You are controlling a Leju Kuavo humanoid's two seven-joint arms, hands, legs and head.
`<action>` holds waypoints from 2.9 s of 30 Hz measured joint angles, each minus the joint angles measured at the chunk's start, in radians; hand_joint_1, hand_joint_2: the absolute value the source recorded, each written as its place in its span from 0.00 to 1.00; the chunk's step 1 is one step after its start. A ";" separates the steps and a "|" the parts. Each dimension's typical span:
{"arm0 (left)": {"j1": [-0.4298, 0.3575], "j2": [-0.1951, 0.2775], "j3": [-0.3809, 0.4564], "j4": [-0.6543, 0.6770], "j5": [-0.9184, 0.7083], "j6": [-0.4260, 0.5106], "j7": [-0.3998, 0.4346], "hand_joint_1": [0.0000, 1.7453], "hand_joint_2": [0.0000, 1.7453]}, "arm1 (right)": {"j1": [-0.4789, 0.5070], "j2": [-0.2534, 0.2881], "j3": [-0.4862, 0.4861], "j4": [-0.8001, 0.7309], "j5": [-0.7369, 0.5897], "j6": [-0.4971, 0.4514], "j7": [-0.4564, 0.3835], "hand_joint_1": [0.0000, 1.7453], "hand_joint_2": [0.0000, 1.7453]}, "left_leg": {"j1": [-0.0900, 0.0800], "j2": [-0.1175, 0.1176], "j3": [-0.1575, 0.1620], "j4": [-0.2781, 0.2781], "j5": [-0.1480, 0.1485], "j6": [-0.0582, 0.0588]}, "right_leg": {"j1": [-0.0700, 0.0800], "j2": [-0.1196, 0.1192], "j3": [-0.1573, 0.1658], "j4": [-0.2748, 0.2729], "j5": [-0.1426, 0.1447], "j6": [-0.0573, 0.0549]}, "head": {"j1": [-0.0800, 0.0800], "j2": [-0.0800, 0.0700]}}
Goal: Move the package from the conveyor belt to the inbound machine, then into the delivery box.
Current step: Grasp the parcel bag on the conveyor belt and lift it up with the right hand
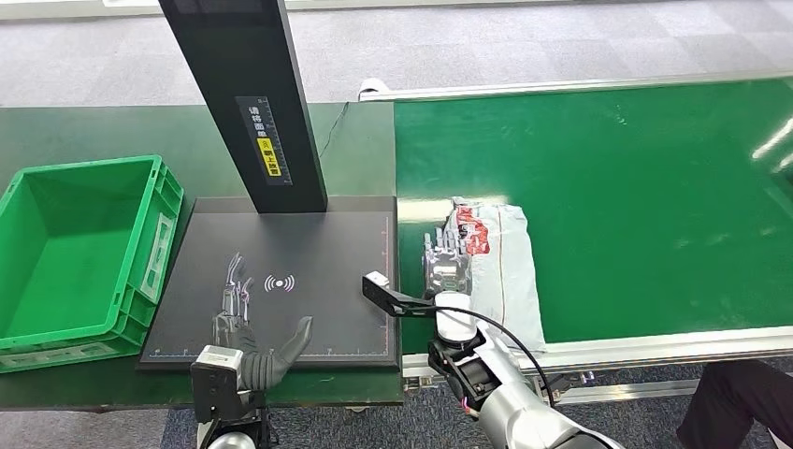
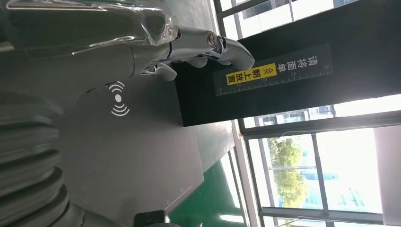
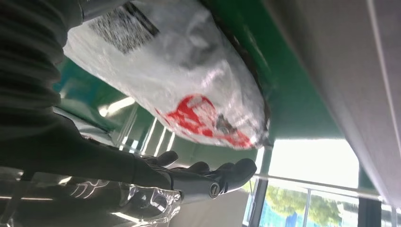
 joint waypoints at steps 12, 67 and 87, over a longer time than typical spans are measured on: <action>0.002 0.000 -0.002 -0.006 0.000 0.005 0.003 0.00 1.00 | 0.047 -0.014 0.019 0.001 0.051 0.082 0.091 0.00 1.00 | 0.000 0.001 0.016 0.000 -0.004 0.000 | 0.000 0.000 0.012 -0.001 -0.005 0.002 | 0.000 0.000; -0.019 0.005 -0.013 0.042 0.029 0.008 -0.017 0.00 1.00 | 0.117 -0.001 -0.244 -0.021 -0.335 -0.101 -0.455 1.00 1.00 | -0.001 -0.002 0.026 0.000 -0.018 0.006 | -0.001 -0.001 0.028 -0.001 -0.018 0.007 | 0.000 0.000; 0.019 0.003 0.004 0.010 -0.002 0.033 -0.027 0.00 1.00 | 0.157 -0.018 -0.276 -0.580 -0.844 -0.335 -0.813 1.00 1.00 | -0.001 -0.003 0.020 0.000 -0.018 0.006 | -0.001 -0.003 0.021 0.000 -0.018 0.007 | 0.000 0.000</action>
